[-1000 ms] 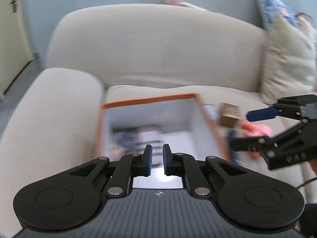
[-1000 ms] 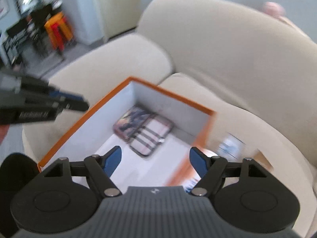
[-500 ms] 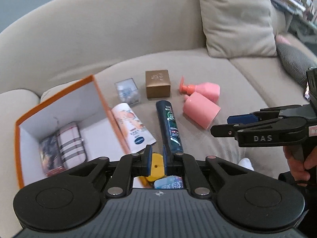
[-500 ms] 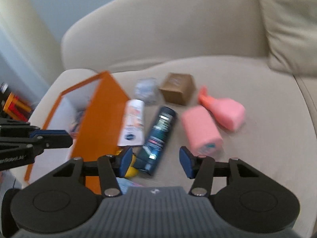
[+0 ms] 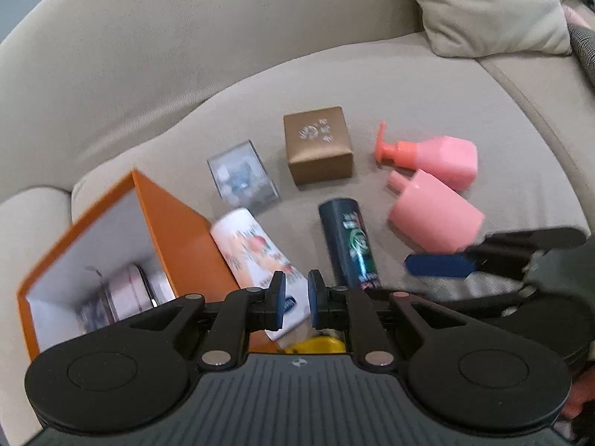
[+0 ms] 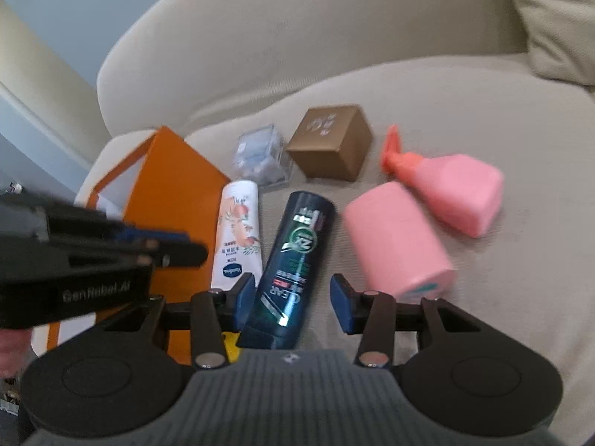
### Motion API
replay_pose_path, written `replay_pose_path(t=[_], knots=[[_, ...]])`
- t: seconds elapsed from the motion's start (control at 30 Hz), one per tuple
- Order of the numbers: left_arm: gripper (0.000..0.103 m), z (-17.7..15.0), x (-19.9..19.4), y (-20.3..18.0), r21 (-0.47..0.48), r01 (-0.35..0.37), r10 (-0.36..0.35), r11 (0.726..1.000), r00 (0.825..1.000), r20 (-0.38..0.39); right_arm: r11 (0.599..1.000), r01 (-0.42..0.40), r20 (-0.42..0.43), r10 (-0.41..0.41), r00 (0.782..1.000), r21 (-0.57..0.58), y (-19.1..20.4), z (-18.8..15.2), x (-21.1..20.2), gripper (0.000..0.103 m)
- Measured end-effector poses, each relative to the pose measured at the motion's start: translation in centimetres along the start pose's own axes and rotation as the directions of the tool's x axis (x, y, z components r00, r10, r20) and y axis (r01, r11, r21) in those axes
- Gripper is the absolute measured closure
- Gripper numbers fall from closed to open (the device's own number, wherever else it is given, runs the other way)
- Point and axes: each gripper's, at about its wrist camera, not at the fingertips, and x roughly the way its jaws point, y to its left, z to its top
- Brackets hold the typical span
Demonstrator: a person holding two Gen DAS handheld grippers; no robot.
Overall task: Organize rigid objects
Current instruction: 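Grasp the dark blue CLEAR shampoo bottle with the right gripper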
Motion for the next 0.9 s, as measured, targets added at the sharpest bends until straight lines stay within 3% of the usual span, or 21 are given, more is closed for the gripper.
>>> replay_pose_path(t=[0.13, 0.33, 0.5, 0.63, 0.77, 0.9], knots=[[0.088, 0.8, 0.6, 0.5, 0.040, -0.022, 0.023, 0.999, 1.000, -0.009, 0.999, 0.019, -0.039, -0.017, 0.999, 0.035, 0.5, 0.8, 2.6, 0.059], [0.088, 1.2, 1.3, 0.9, 0.051, -0.018, 0.019, 0.999, 1.000, -0.010, 0.996, 0.091, -0.103, -0.089, 0.991, 0.014, 1.1, 1.2, 5.5, 0.055], [0.088, 1.2, 1.9, 0.5, 0.069, 0.000, 0.002, 0.998, 1.000, -0.017, 0.997, 0.083, -0.080, -0.081, 0.993, 0.012, 0.8, 0.8, 5.1, 0.058], [0.087, 1.3, 2.7, -0.3, 0.081, -0.002, 0.005, 0.997, 0.999, -0.037, 0.987, 0.151, -0.044, -0.153, 0.987, -0.046, 0.4, 0.7, 3.6, 0.058], [0.070, 1.9, 4.4, -0.9, 0.021, -0.063, 0.065, 0.998, 0.995, -0.079, 0.985, 0.156, -0.044, -0.160, 0.986, -0.076, -0.9, 0.2, 2.3, 0.058], [0.056, 2.5, 6.6, -2.1, -0.039, -0.186, 0.180, 0.982, 0.976, -0.119, 0.991, 0.120, -0.050, -0.123, 0.991, -0.064, -2.3, -0.5, 1.7, 0.060]])
